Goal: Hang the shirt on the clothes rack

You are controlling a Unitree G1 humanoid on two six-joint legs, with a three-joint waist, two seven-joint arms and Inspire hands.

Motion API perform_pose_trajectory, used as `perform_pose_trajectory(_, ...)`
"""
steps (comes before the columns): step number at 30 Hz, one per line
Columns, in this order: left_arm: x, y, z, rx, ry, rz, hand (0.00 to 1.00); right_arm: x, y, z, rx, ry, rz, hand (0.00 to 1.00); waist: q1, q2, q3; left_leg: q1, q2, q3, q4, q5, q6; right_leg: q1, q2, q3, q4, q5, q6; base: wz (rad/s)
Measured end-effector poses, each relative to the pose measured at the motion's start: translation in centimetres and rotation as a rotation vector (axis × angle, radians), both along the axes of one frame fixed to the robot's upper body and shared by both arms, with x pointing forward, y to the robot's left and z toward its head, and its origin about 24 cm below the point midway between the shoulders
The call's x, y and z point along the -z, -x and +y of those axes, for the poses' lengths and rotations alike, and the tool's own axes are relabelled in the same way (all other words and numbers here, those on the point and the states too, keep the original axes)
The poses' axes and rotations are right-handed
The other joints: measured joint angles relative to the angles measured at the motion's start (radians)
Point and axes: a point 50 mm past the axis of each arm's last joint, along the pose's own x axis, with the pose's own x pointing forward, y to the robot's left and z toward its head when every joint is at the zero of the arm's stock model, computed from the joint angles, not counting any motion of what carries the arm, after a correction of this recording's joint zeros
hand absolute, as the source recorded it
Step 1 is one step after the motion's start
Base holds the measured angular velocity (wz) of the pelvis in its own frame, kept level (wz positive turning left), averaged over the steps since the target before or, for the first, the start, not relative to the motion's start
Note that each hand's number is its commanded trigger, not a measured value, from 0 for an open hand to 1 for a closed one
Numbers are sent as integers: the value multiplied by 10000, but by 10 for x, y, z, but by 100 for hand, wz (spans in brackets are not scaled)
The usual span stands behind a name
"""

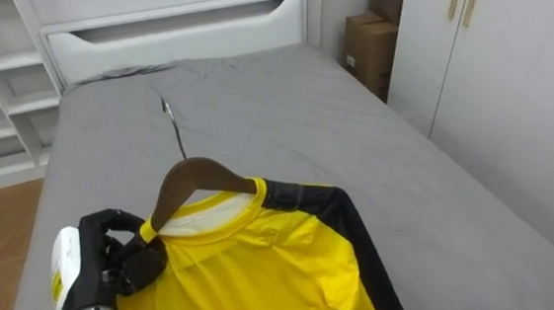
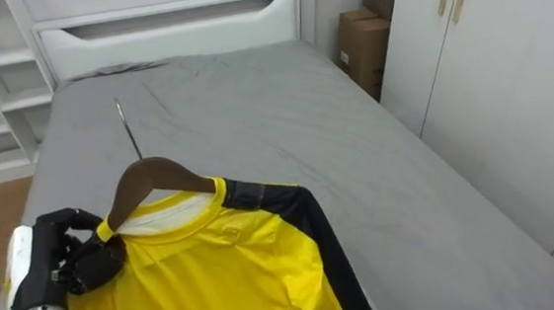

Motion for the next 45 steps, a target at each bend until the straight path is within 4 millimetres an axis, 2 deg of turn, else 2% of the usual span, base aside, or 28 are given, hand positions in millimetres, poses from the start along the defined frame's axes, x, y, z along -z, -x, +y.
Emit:
perform_pose_trajectory(6, -14, -2, 1, -229, -133, -778, 100, -7, -9, -14, -130, 1657, -176, 0, -241, 20, -24, 16, 0, 7, 65, -11, -2, -4, -12, 4, 88, -37, -11, 0)
perform_pose_trajectory(10, -20, -2, 0, -312, -102, -1237, 100, -17, -24, -25, 7, 2906, -929, 0, -309, -145, 22, 45, -23, 67, 217, -9, -5, 4, -45, 71, 290, -187, 5, -3)
perform_pose_trajectory(12, -22, -2, -1, -325, -114, -1344, 100, -23, -33, -31, -154, 3560, -1278, 0, -307, -264, -18, 37, -28, 84, 192, -14, -12, -57, -51, 76, 372, -253, 41, 0)
perform_pose_trajectory(15, -24, -2, -1, -311, -127, -1440, 100, -45, -64, -38, -1195, 5271, -2697, 0, -252, -354, -64, 24, 8, 157, 152, -29, -32, -110, -5, 113, 362, -172, -74, -6)
perform_pose_trajectory(18, -23, -3, -1, -286, -61, -1417, 100, -59, -83, -38, -1939, 6284, -3579, 0, -222, -329, -65, 24, 12, 144, 150, -30, -33, -107, 7, 125, 335, -163, -71, -1)
perform_pose_trajectory(21, -24, -2, -1, -265, 22, -1446, 100, -81, -102, -33, -2944, 7458, -4821, 0, -143, -240, -57, -1, 11, 150, 136, -35, -42, -167, 9, 149, 361, -162, -68, 0)
perform_pose_trajectory(24, -25, -2, -3, -35, -98, -1377, 100, -109, -125, -24, -3958, 8765, -6311, 0, -39, -177, -90, 15, 15, 162, 152, -35, -43, -153, 14, 159, 365, -155, -80, 0)
perform_pose_trajectory(27, -24, -1, -3, 55, -68, -1327, 100, -121, -132, -20, -4271, 9259, -6927, 0, 81, -156, -101, 37, 14, 200, 175, -32, -46, -153, 26, 208, 368, -150, -85, -5)
perform_pose_trajectory(32, -28, 3, -6, 122, -5, -1491, 100, -152, -151, 2, -5118, 10334, -8850, 0, 269, -94, -111, 160, 14, 397, 177, -30, -45, -96, 86, 405, 365, -136, -66, -12)
perform_pose_trajectory(39, -27, 2, -8, 380, 66, -1337, 100, -170, -160, 18, -5561, 10429, -9994, 0, 340, -141, -63, 275, 11, 416, 158, -30, -44, -17, 100, 436, 361, -177, -13, -1)
perform_pose_trajectory(45, -33, 1, -13, 773, -56, -1523, 100, -191, -172, 28, -5754, 10522, -11052, 0, 454, -188, -54, 3, 17, 414, 155, -35, -41, -299, 111, 440, 383, -134, -61, -1)
